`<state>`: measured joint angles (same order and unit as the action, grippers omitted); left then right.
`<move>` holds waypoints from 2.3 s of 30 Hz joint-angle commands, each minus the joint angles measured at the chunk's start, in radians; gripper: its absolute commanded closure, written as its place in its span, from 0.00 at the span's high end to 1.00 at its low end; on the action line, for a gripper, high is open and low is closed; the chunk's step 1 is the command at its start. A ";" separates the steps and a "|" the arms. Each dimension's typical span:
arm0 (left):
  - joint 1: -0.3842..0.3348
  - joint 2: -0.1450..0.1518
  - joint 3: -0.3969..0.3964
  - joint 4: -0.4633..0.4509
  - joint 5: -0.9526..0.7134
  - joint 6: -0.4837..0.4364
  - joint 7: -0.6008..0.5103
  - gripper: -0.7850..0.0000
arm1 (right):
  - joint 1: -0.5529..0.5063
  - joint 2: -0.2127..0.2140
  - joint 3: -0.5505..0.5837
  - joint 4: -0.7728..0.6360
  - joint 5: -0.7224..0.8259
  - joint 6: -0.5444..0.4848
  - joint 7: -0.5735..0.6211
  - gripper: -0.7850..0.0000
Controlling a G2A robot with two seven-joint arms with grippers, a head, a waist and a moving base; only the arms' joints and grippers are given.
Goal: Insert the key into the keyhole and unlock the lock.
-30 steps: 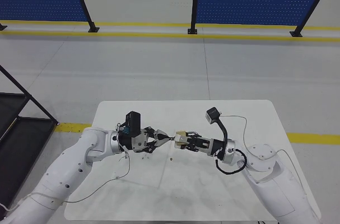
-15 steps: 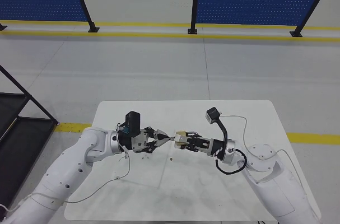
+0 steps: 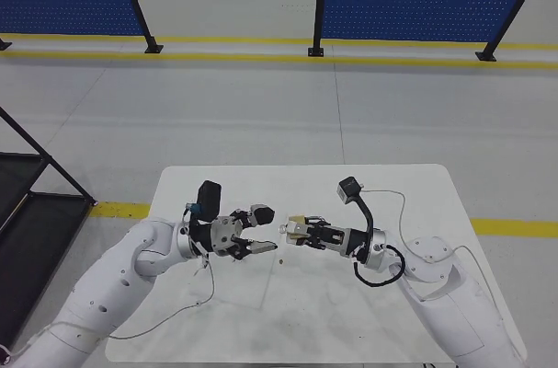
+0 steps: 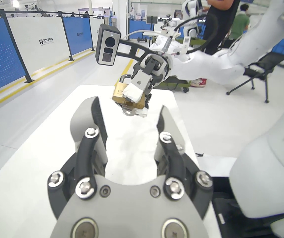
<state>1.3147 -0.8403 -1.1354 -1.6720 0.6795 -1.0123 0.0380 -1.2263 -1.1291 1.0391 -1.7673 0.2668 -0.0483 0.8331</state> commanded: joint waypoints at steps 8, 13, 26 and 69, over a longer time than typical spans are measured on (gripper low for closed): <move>-0.064 0.049 0.079 0.065 -0.701 0.017 -0.414 1.00 | 0.000 0.000 0.000 0.000 0.000 0.000 0.000 0.00; -0.084 0.068 0.116 0.056 -1.068 0.174 -0.688 1.00 | 0.000 0.000 0.000 0.000 0.000 0.000 0.000 0.00; -0.117 0.071 0.127 0.080 -1.444 0.386 -0.975 1.00 | 0.000 0.000 0.000 0.000 0.000 0.000 0.000 0.00; -0.114 -0.008 0.149 0.108 -1.444 0.572 -0.997 0.24 | 0.000 0.000 0.000 0.000 0.000 0.000 0.000 0.00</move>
<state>1.2020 -0.8469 -0.9869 -1.5649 -0.7650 -0.4402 -0.9574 -1.2263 -1.1291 1.0391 -1.7673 0.2668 -0.0483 0.8330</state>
